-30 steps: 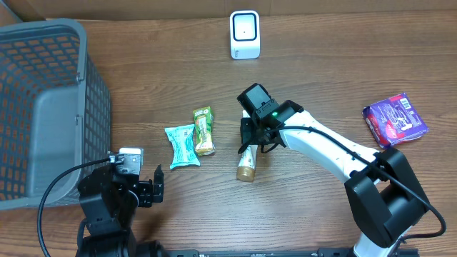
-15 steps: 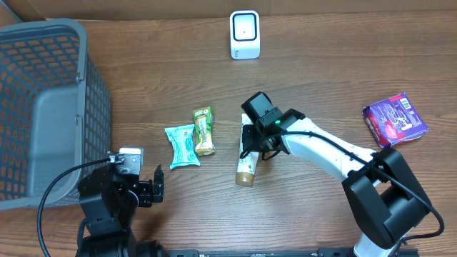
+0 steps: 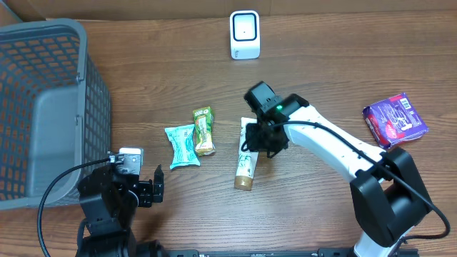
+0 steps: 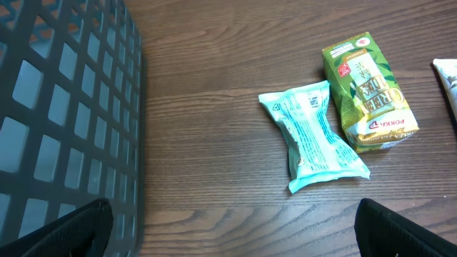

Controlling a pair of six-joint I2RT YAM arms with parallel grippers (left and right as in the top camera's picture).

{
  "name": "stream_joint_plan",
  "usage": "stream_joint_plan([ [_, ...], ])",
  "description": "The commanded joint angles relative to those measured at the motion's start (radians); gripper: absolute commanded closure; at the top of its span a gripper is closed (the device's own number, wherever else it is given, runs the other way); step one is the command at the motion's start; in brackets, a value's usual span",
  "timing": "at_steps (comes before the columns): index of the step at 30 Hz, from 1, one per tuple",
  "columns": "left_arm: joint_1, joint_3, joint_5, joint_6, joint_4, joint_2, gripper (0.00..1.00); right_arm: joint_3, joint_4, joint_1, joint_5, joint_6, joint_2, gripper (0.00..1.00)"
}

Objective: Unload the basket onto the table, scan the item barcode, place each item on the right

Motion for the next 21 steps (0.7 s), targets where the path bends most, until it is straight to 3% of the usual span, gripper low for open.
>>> stream_joint_plan([
  [1, 0.005, 0.001, -0.005, 0.019, 0.003, -0.003, 0.00, 0.044, -0.017, 0.077, 0.127, -0.036, -0.030, 0.58],
  [11, 0.005, 0.001, -0.004, 0.019, 0.003, -0.003, 0.00, 0.042, 0.006, 0.219, 0.247, 0.065, 0.023, 0.41],
  [14, 0.005, 0.001, -0.004, 0.019, 0.003, -0.003, 0.00, 0.042, -0.015, 0.252, 0.315, 0.105, 0.048, 0.41],
  [18, 0.005, 0.001, -0.004, 0.019, 0.003, -0.003, 0.00, 0.042, -0.023, 0.275, 0.323, 0.113, 0.075, 0.59],
  [21, 0.005, 0.001, -0.004, 0.019, 0.003, -0.003, 0.01, 0.042, -0.008, 0.288, 0.335, 0.113, 0.076, 0.61],
])
